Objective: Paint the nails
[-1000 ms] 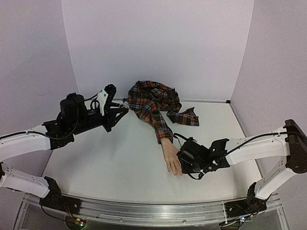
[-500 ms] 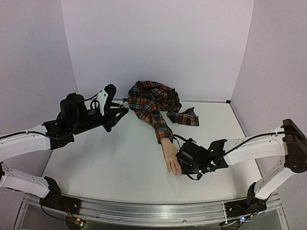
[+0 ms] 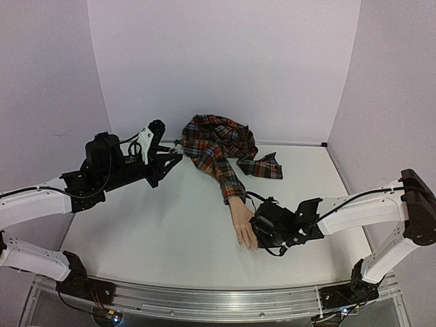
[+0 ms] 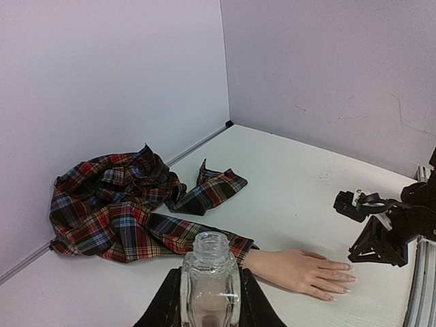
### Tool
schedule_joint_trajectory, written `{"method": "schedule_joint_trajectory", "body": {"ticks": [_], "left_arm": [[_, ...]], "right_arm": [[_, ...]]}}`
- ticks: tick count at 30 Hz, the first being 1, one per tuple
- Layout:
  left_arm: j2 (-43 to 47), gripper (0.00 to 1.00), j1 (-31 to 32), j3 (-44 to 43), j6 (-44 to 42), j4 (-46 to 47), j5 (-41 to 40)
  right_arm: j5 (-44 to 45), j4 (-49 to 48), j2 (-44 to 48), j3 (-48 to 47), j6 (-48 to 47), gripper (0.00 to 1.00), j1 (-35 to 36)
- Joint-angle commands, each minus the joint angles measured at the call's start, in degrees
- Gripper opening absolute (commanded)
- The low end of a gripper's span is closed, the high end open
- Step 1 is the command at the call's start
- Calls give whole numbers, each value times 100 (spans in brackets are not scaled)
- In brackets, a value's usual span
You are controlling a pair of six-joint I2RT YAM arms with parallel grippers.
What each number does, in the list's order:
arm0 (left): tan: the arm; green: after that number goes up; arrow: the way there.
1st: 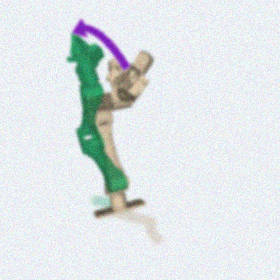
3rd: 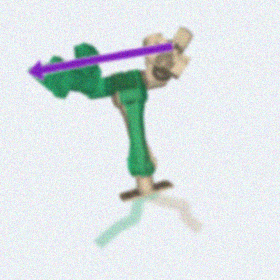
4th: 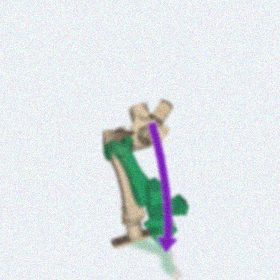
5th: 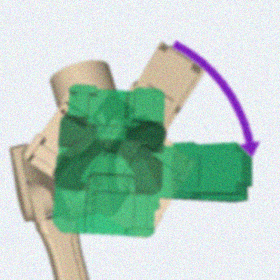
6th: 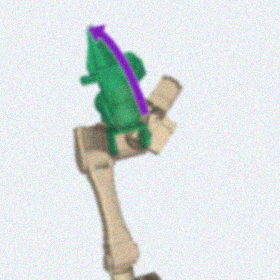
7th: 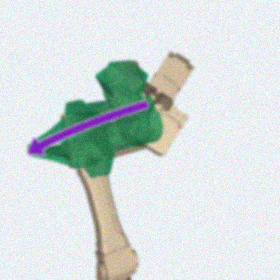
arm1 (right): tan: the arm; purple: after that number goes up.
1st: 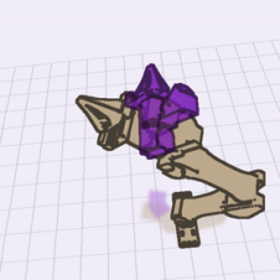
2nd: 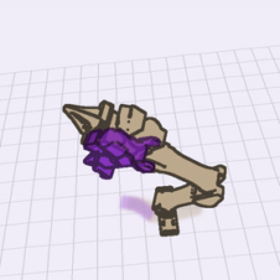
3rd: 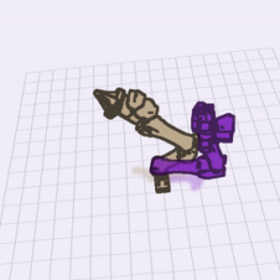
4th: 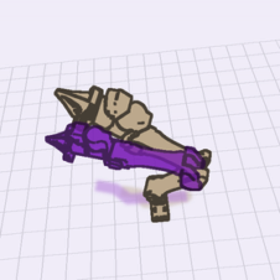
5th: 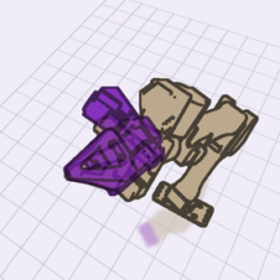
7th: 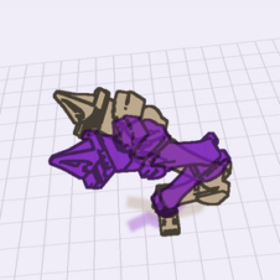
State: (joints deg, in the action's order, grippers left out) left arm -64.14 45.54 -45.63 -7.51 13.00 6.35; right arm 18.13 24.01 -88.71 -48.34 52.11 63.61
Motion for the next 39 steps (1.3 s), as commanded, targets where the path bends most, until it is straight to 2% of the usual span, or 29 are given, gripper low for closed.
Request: {"method": "schedule_joint_trajectory", "body": {"ticks": [1,20,24,39], "left_arm": [[85,0,-32,-24,28,229,51],[80,0,-33,-26,33,225,70],[64,0,-35,-36,40,235,78],[112,0,-33,-34,36,229,82]], "right_arm": [[70,34,57,51,121,0,-30],[163,263,569,349,185,0,-29],[89,261,719,170,14,0,-26],[-87,-122,282,-54,-178,0,-107]]}}
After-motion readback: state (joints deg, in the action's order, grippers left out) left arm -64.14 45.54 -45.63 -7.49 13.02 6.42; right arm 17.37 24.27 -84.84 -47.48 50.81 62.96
